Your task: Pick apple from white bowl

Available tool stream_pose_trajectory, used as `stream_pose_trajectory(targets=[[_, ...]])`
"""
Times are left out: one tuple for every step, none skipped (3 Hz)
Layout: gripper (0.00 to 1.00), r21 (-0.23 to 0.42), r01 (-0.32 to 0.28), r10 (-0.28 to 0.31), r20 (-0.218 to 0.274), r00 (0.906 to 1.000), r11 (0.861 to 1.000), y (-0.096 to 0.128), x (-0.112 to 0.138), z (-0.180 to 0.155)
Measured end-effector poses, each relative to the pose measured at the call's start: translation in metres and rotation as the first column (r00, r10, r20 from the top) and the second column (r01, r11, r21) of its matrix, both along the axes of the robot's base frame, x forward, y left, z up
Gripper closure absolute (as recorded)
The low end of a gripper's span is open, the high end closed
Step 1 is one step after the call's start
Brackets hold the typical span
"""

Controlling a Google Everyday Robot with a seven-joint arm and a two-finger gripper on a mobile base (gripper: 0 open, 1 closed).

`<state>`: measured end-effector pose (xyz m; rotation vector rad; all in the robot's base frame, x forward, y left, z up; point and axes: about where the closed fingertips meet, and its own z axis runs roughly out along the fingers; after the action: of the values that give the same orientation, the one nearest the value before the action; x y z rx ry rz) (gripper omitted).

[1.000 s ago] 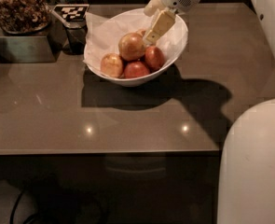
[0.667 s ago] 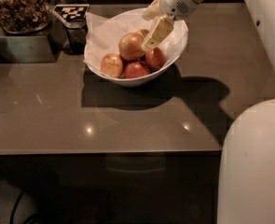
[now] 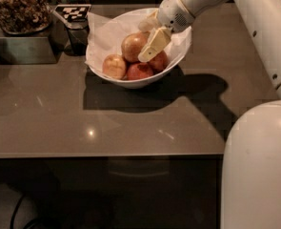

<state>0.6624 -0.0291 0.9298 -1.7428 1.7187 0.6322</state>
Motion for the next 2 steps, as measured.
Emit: stream_pose_trajectory(targets=[[0.24,0.017,-0.014,0.015,-0.039,0.9991,1.0,0.0085,-0.0041,-0.0059],[0.35,0.047,-0.02,0.022,-0.046,0.9987,0.999,0.0167,-0.007,-0.0054]])
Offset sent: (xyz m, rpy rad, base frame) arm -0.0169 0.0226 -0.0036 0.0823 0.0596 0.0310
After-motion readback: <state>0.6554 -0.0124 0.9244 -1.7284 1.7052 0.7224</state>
